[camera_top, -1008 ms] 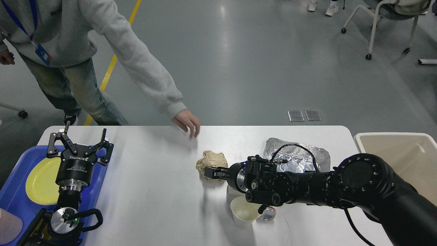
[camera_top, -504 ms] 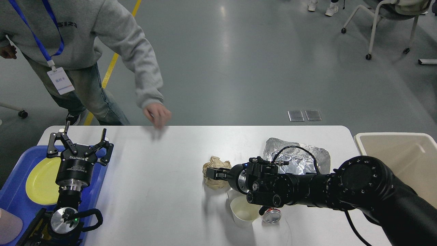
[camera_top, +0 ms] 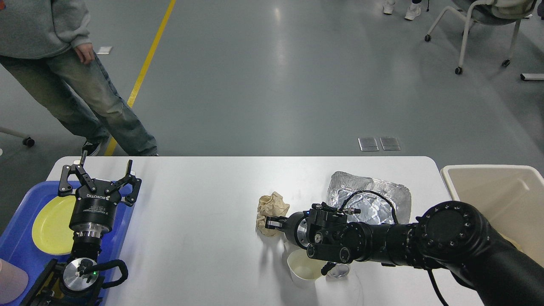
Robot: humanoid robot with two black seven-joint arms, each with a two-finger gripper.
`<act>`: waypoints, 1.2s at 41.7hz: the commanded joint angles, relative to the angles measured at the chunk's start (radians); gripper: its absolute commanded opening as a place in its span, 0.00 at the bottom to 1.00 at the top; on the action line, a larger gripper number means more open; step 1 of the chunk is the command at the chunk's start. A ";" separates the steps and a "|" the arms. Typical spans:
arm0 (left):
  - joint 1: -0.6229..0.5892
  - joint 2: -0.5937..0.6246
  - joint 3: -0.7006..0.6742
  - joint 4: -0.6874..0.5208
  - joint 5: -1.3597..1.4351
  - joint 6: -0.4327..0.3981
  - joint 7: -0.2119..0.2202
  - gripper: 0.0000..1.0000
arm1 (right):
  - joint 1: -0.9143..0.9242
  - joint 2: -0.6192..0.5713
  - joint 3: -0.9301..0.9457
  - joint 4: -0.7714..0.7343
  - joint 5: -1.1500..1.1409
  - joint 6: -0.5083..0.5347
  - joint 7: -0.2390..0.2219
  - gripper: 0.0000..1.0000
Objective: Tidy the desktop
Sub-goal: 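Grasp the bread roll with the right gripper, then lift the bread roll and drop it into the white bin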
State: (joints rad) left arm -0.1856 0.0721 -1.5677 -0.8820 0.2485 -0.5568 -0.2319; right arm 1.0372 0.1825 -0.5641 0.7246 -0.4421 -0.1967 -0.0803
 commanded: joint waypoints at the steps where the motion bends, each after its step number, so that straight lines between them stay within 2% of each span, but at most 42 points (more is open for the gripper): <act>1: 0.000 0.000 0.000 0.000 0.000 0.000 -0.001 0.96 | 0.006 0.000 0.018 0.006 0.000 0.009 -0.004 0.00; 9: 0.000 0.000 0.000 0.000 0.000 0.000 0.000 0.96 | 0.053 -0.005 0.029 0.012 0.008 0.068 -0.013 0.00; 15: 0.000 0.000 0.000 0.000 0.000 0.000 -0.001 0.96 | 0.127 -0.029 0.036 0.039 0.062 0.152 -0.029 0.00; 21: 0.000 0.000 0.000 0.000 0.000 0.000 -0.001 0.96 | 0.237 -0.078 0.035 0.124 0.118 0.241 -0.058 0.00; 24: 0.000 0.000 0.000 0.000 0.000 0.000 -0.001 0.96 | 0.314 -0.141 0.035 0.197 0.128 0.308 -0.084 0.00; 30: 0.000 0.000 0.000 0.000 0.000 0.000 0.000 0.96 | 0.466 -0.224 0.004 0.312 0.160 0.428 -0.093 0.00; 42: 0.000 0.000 0.000 0.000 0.000 0.000 0.000 0.96 | 0.840 -0.275 -0.302 0.481 0.344 0.652 -0.093 0.00; 50: 0.000 0.000 0.000 0.000 0.002 0.000 0.000 0.96 | 1.092 -0.357 -0.413 0.605 0.413 0.806 -0.093 0.00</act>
State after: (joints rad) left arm -0.1856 0.0722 -1.5677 -0.8820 0.2486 -0.5568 -0.2314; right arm 1.9763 -0.1242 -0.9174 1.2494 -0.0605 0.5229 -0.1735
